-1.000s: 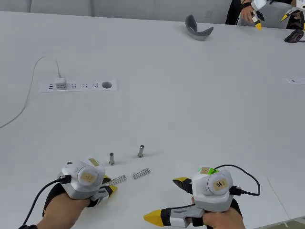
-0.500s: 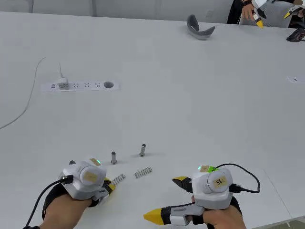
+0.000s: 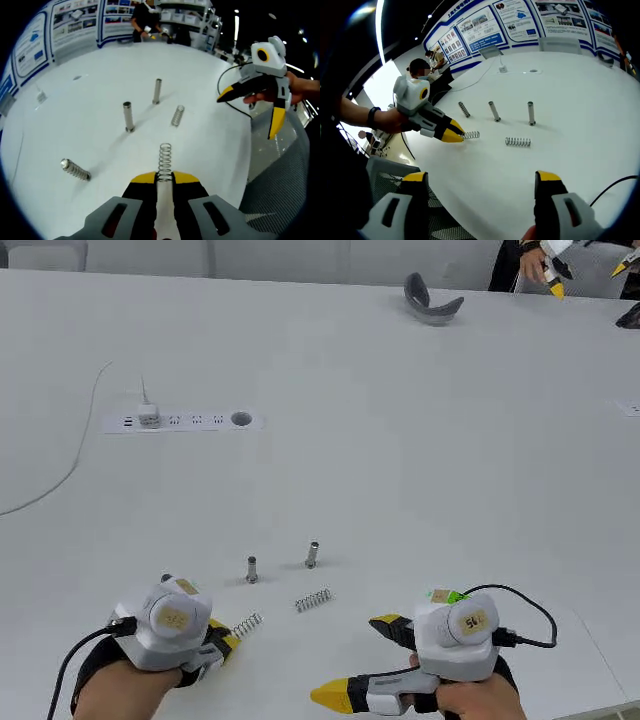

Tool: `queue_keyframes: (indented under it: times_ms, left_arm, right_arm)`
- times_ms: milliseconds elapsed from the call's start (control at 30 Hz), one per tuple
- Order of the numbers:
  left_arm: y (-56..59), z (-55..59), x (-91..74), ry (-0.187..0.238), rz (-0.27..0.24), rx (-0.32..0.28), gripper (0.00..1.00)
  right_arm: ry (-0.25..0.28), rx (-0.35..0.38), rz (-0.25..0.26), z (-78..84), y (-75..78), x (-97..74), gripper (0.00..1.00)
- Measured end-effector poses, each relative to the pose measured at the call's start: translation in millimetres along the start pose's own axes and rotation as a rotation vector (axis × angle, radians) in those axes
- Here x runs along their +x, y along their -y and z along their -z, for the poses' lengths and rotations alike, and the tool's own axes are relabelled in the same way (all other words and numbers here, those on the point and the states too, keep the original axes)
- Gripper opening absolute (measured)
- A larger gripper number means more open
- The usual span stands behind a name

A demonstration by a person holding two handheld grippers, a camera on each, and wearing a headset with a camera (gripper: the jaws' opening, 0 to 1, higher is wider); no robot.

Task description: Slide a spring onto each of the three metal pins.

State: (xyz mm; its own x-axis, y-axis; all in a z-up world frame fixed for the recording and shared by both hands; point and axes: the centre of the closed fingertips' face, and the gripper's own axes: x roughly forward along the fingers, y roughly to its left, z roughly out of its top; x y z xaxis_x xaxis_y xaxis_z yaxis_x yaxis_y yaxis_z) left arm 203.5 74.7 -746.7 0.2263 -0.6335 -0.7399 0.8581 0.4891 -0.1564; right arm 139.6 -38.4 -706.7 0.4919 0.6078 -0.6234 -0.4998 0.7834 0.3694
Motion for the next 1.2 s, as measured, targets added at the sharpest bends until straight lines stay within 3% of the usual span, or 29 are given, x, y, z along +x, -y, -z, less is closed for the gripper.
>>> queue_keyframes:
  times_ms: [200,567,800,1067,1200]
  left_arm:
    - [6.6,4.7,-13.9,0.009,0.014,-0.024,0.1]
    - [17.9,14.5,-41.0,0.004,0.019,0.035,0.1]
    - [30.6,13.6,-54.0,0.013,0.037,0.066,0.1]
    - [41.0,2.3,-65.7,0.041,0.055,0.064,0.1]
    - [49.5,0.2,-66.4,0.042,0.069,0.1,0.1]
  right_arm:
    - [-0.001,0.016,-0.011,3.0,-1.8,1.3,0.89]
    - [0.02,0.047,-0.037,-1.0,-7.0,4.7,0.88]
    - [0.031,0.057,-0.076,-4.6,-16.1,7.2,0.86]
    - [0.027,0.065,-0.123,-5.3,-28.3,12.4,0.85]
    - [0.025,0.066,-0.144,-6.5,-34.9,14.1,0.84]
